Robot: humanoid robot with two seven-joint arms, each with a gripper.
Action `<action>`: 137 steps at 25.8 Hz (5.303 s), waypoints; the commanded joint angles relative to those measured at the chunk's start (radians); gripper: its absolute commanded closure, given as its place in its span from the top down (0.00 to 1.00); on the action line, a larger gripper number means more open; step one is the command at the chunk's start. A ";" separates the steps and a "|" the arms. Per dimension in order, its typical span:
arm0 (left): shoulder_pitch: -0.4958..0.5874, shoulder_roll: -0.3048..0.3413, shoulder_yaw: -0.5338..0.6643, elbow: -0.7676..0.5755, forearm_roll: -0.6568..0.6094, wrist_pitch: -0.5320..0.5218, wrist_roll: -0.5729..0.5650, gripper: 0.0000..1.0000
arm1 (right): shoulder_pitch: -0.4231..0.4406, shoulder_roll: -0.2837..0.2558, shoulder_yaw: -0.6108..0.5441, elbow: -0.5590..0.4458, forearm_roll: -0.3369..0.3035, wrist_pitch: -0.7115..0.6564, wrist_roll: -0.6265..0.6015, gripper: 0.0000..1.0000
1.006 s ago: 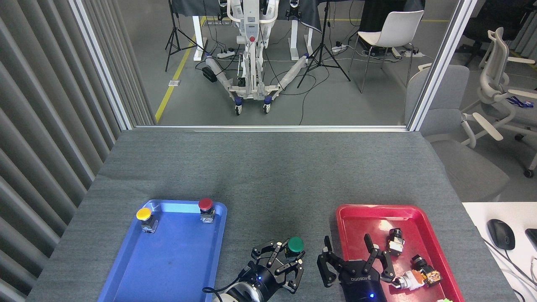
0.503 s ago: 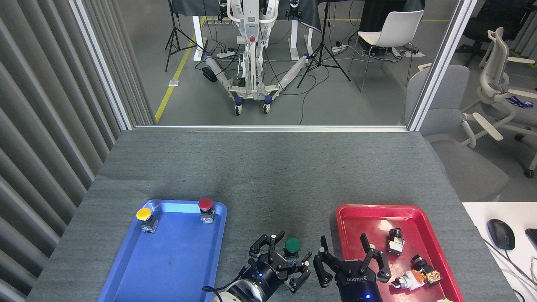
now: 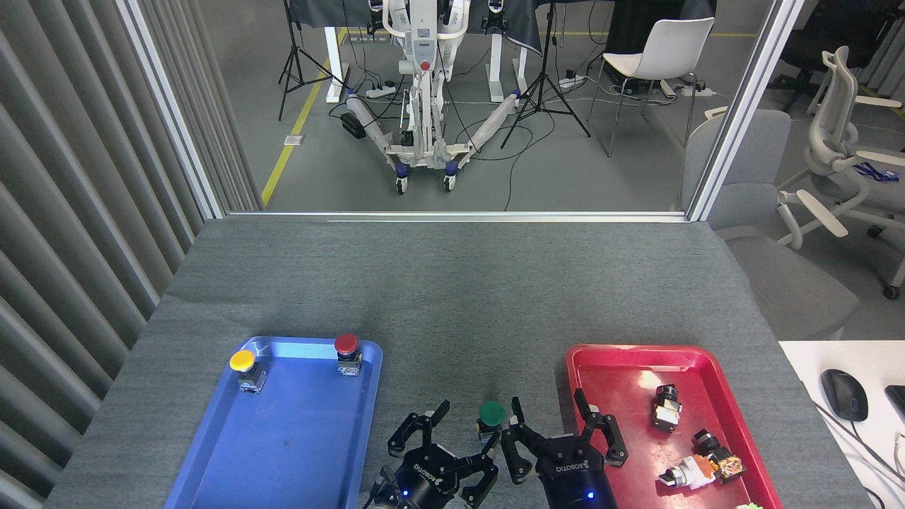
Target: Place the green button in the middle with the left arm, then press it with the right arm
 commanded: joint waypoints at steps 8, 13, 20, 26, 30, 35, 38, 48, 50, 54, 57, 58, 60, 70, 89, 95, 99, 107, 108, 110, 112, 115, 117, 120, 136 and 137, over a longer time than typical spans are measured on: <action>0.248 0.084 0.277 -0.365 0.019 0.027 -0.038 0.98 | -0.044 0.009 0.051 0.043 0.002 -0.007 0.026 0.56; 0.381 0.094 0.472 -0.534 0.020 0.015 -0.095 0.98 | -0.079 0.015 0.095 0.082 0.004 -0.010 0.067 0.30; 0.384 0.095 0.547 -0.551 0.075 0.004 -0.294 0.98 | -0.108 0.024 0.127 0.149 0.053 0.001 0.108 0.03; 0.367 0.097 0.582 -0.548 0.169 0.000 -0.273 0.98 | -0.116 0.024 0.127 0.188 0.054 0.055 0.110 0.02; 0.375 0.097 0.588 -0.546 0.163 0.049 -0.219 0.98 | -0.116 0.024 0.127 0.186 0.057 0.093 0.108 0.02; 0.369 0.098 0.588 -0.519 0.163 0.124 -0.222 0.98 | -0.116 0.021 0.118 0.197 0.057 0.095 0.108 0.02; 0.372 0.100 0.587 -0.508 0.164 0.122 -0.219 0.99 | -0.116 0.019 0.115 0.203 0.057 0.095 0.108 0.02; 0.373 0.097 0.585 -0.511 0.169 0.072 -0.219 0.99 | -0.116 0.019 0.106 0.232 0.057 0.095 0.110 0.03; 0.373 0.095 0.584 -0.511 0.169 0.072 -0.220 0.99 | -0.118 0.019 0.098 0.234 0.057 0.093 0.118 0.03; 0.373 0.091 0.584 -0.516 0.167 0.073 -0.214 0.99 | -0.116 0.019 0.095 0.264 0.053 0.090 0.136 0.04; 0.372 0.089 0.582 -0.520 0.169 0.073 -0.217 0.99 | -0.116 0.019 0.095 0.266 0.053 0.088 0.136 0.04; 0.370 0.089 0.581 -0.522 0.169 0.073 -0.219 0.99 | -0.116 0.019 0.095 0.266 0.053 0.087 0.136 0.04; 0.361 0.091 0.581 -0.519 0.170 0.073 -0.217 0.99 | -0.116 0.019 0.097 0.266 0.053 0.085 0.136 0.04; 0.367 0.095 0.579 -0.503 0.170 0.086 -0.216 0.99 | -0.118 0.018 0.092 0.158 0.047 0.050 0.088 0.10; 0.367 0.083 0.577 -0.470 0.161 0.107 -0.201 0.99 | -0.019 0.012 -0.116 -0.010 0.044 -0.005 0.059 0.98; 0.373 0.088 0.576 -0.470 0.161 0.103 -0.138 0.99 | 0.020 -0.002 -0.189 -0.039 0.021 -0.011 0.058 0.98; 0.372 0.086 0.576 -0.473 0.163 0.095 -0.135 0.99 | 0.033 -0.005 -0.205 -0.069 0.004 -0.013 0.041 0.98; 0.378 0.084 0.576 -0.529 0.160 0.066 -0.125 0.99 | 0.034 -0.007 -0.204 -0.084 0.004 -0.036 -0.011 1.00; 0.395 0.086 0.579 -0.557 0.160 0.069 -0.115 0.99 | 0.034 -0.007 -0.202 -0.084 0.002 -0.040 -0.007 1.00; 0.412 0.089 0.585 -0.572 0.161 0.069 -0.096 0.99 | 0.040 -0.007 -0.202 -0.085 0.001 -0.044 -0.004 1.00; 0.409 0.092 0.585 -0.566 0.163 0.066 -0.104 0.99 | 0.042 -0.005 -0.199 -0.087 0.001 -0.044 -0.004 1.00; 0.410 0.091 0.584 -0.565 0.164 0.061 -0.107 0.99 | 0.042 -0.005 -0.187 -0.105 0.001 -0.044 -0.004 1.00; 0.412 0.092 0.584 -0.566 0.164 0.060 -0.108 0.99 | 0.042 -0.007 -0.185 -0.105 0.001 -0.044 -0.002 1.00; 0.407 0.094 0.584 -0.571 0.166 0.056 -0.116 0.99 | 0.045 -0.007 -0.181 -0.105 0.001 -0.042 -0.001 1.00; 0.389 0.098 0.581 -0.537 0.169 -0.002 -0.122 0.99 | 0.047 -0.005 -0.176 -0.101 0.001 -0.045 -0.001 1.00; 0.384 0.100 0.579 -0.536 0.167 -0.019 -0.125 0.99 | 0.047 -0.005 -0.176 -0.101 0.001 -0.045 -0.001 1.00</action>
